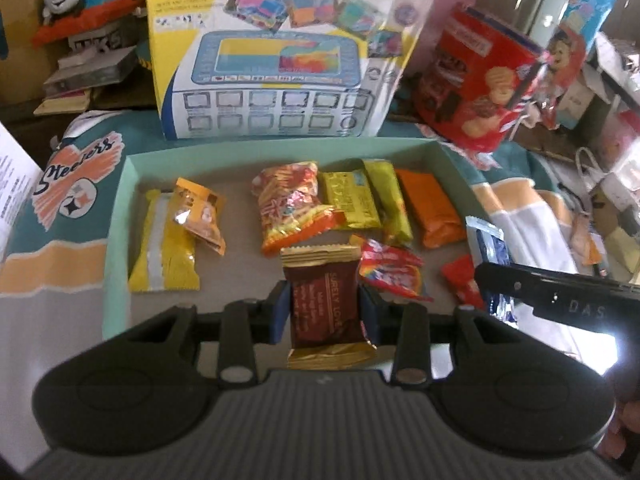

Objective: Organize snacks
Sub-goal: 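Lower both snacks into the mint-green box and open both tools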

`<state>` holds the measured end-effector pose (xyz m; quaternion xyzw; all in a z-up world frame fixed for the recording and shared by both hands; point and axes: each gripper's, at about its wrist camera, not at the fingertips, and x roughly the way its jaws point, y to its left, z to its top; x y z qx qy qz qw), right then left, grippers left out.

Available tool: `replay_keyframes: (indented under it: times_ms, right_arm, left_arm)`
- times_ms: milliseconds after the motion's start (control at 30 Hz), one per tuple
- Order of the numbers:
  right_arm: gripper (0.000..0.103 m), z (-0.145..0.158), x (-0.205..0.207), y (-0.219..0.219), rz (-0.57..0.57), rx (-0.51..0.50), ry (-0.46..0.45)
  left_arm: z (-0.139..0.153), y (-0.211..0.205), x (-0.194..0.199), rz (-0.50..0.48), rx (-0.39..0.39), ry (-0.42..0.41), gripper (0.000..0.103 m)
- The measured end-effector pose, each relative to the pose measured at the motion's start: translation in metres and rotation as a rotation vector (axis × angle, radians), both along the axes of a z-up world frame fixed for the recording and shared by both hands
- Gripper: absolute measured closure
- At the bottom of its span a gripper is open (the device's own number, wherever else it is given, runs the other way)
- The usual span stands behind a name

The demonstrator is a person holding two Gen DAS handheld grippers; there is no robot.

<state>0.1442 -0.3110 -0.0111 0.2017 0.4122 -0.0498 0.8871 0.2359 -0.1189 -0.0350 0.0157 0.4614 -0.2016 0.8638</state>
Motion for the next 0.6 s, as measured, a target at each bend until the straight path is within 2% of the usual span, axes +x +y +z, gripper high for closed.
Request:
replay_keyframes:
  times_ms: [233, 267, 300, 333, 367, 400, 500, 600]
  right_arm:
    - [0.063, -0.027, 0.027, -0.007, -0.006, 0.014, 0.045]
    - [0.06, -0.029, 0.029, -0.007, 0.0, 0.018, 0.05]
    - [0.055, -0.029, 0.03, -0.005, 0.006, 0.024, 0.059]
    - [0.047, -0.028, 0.03, -0.005, 0.009, 0.033, 0.065]
    - [0.029, -0.027, 0.029, -0.004, 0.007, 0.039, 0.061]
    - [0.015, -0.025, 0.027, -0.004, 0.0, 0.036, 0.047]
    - [0.004, -0.017, 0.019, -0.001, -0.01, 0.025, 0.012]
    - [0.001, -0.009, 0.01, 0.001, -0.014, 0.025, 0.005]
  left_arm:
    - [-0.03, -0.015, 0.025, 0.002, 0.025, 0.061, 0.065]
    - [-0.032, -0.015, 0.026, 0.006, 0.035, 0.066, 0.061]
    - [-0.035, -0.015, 0.027, 0.015, 0.05, 0.067, 0.046]
    - [-0.036, -0.015, 0.027, 0.022, 0.061, 0.067, 0.035]
    - [-0.037, -0.015, 0.025, 0.029, 0.064, 0.06, 0.018]
    - [-0.036, -0.014, 0.022, 0.035, 0.067, 0.047, 0.008]
    - [-0.031, -0.011, 0.015, 0.059, 0.081, 0.03, 0.002]
    - [-0.027, -0.008, 0.009, 0.067, 0.072, 0.037, 0.001]
